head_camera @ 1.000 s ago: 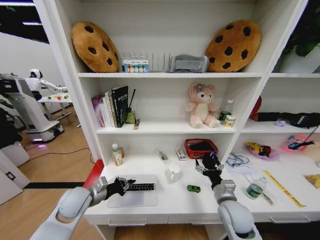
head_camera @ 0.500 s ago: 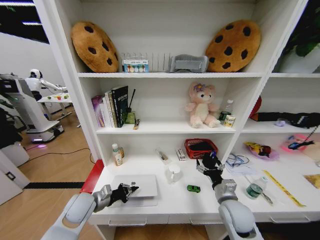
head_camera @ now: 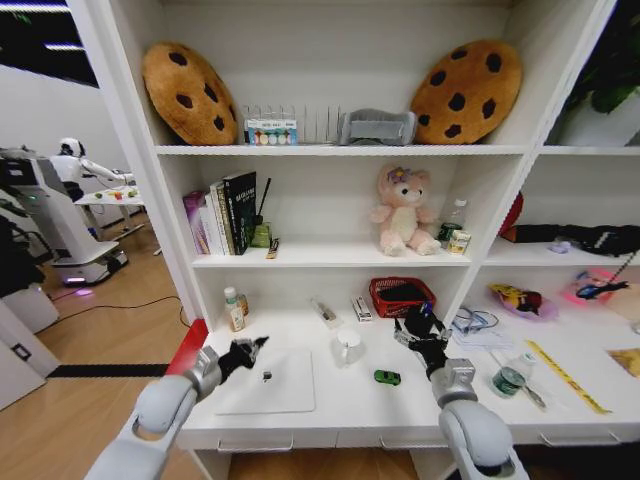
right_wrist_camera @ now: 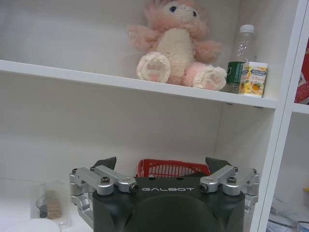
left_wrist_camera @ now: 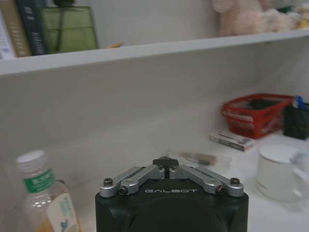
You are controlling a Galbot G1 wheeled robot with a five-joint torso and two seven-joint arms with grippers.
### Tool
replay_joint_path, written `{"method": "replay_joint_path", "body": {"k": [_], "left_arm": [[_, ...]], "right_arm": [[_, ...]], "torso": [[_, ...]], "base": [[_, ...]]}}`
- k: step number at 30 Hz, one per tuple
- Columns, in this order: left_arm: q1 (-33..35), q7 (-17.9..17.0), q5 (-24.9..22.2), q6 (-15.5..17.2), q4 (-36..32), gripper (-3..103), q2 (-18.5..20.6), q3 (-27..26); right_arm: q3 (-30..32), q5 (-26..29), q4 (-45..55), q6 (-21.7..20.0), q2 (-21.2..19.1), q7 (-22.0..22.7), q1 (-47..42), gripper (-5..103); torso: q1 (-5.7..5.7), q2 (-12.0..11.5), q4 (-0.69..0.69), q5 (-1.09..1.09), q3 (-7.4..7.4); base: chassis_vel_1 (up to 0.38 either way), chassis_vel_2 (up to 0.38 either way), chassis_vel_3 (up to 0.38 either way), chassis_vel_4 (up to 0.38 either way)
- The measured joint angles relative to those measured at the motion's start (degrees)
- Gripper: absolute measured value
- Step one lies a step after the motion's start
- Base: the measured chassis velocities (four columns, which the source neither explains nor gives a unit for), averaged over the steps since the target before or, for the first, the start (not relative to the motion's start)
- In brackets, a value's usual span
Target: Organize the objects on the table.
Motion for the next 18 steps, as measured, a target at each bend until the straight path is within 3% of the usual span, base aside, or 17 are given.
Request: {"method": "replay_joint_path", "body": {"k": [1, 3, 4, 6, 7, 8, 9, 10, 15, 18], "left_arm": [[0.01, -5.79, -2.35, -0.09, -0.09, 0, -1.05, -0.41], [1.15, -12.51, -4.82, -0.63, -0.84, 0, -2.65, -1.07], [1.15, -12.51, -4.82, -0.63, -0.84, 0, -2.65, -1.07], [3.69, -20.04, -6.26, -2.59, -2.11, 0, -4.58, -1.51], [3.69, -20.04, -6.26, -2.59, -2.11, 0, -4.58, -1.51], [4.98, -25.87, -7.59, -3.31, -2.99, 0, -5.83, -1.99], [4.98, -25.87, -7.59, -3.31, -2.99, 0, -5.83, -1.99], [6.08, -29.77, -8.62, -4.15, -3.89, 0, -7.16, -3.14], [8.89, -34.5, -9.81, -7.43, -5.8, 0, -9.41, -5.91], [9.6, -35.05, -9.92, -8.02, -6.12, 0, -9.82, -5.98]], "right_arm": [[-0.31, 0.09, 0.17, -0.12, 0.01, 0.27, -0.11, 100], [-1.05, 0.21, 0.5, -0.54, -0.05, 1.3, -0.32, 100], [-1.05, 0.21, 0.5, -0.54, -0.05, 1.3, -0.32, 100], [-2.74, 1.1, 1.55, -2.21, -0.63, 3.57, -0.94, 100], [-2.74, 1.1, 1.55, -2.21, -0.63, 3.57, -0.94, 100], [-3.71, 1.68, 2.47, -3.39, -0.97, 5.04, -1.4, 100], [-3.71, 1.68, 2.47, -3.39, -0.97, 5.04, -1.4, 100], [-4.16, 1.75, 3.11, -3.92, -1.03, 5.81, -1.67, 100], [-4.55, 1.74, 5.31, -4.93, -0.64, 7.17, -2.72, 100], [-4.46, 1.74, 5.87, -5.14, -0.61, 7.17, -3.01, 100]], "torso": [[0.0, 0.0, 0.01, 0.01, 0.0], [0.0, 0.0, 0.01, 0.0, 0.0], [0.0, 0.0, 0.01, 0.0, 0.0], [0.0, 0.0, 0.03, -0.01, 0.0], [0.0, 0.0, 0.03, -0.01, 0.0], [0.0, 0.0, 0.02, 0.0, 0.0], [0.0, 0.0, 0.02, 0.0, 0.0], [0.0, 0.0, 0.02, 0.0, 0.0], [0.0, 0.0, 0.02, 0.0, 0.0], [0.0, 0.0, 0.01, 0.0, 0.0]], "base": [[0.0, 0.0, 0.0, 0.0], [0.0, 0.0, 0.0, 0.0], [0.0, 0.0, 0.0, 0.0], [0.0, 0.0, 0.0, 0.0], [0.0, 0.0, 0.0, 0.0], [0.0, 0.0, 0.0, 0.0], [0.0, 0.0, 0.0, 0.0], [0.0, 0.0, 0.0, 0.0], [0.0, 0.0, 0.0, 0.0], [0.0, 0.0, 0.0, 0.0]]}}
